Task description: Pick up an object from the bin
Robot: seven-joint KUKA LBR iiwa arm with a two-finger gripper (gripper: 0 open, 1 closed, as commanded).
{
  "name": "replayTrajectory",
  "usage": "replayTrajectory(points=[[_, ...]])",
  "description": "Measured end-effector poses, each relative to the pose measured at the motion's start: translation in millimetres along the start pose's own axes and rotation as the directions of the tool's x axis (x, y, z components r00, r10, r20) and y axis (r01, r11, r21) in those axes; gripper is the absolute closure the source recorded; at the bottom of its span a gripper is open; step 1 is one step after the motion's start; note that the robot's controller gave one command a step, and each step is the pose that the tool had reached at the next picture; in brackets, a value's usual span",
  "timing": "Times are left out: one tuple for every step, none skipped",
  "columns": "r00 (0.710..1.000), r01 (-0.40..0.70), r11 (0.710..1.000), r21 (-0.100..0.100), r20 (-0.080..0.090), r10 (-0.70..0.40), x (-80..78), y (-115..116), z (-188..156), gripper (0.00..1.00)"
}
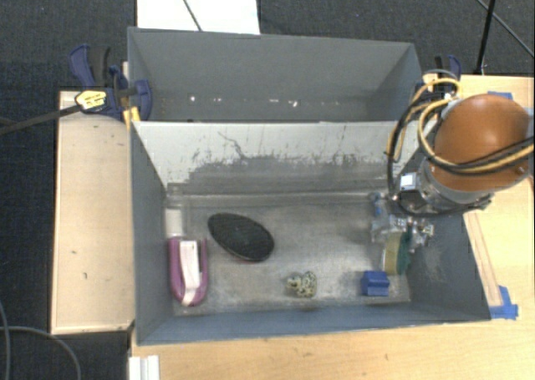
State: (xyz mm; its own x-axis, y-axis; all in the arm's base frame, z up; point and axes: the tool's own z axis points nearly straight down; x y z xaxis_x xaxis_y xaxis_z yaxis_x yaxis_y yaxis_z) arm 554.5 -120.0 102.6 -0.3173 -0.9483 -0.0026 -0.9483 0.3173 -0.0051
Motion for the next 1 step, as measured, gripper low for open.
replayTrajectory(points=[[0.999,0.04,0.999,0.004,0.0,-0.04,-0.6,-9.3,-96.1,1.0]])
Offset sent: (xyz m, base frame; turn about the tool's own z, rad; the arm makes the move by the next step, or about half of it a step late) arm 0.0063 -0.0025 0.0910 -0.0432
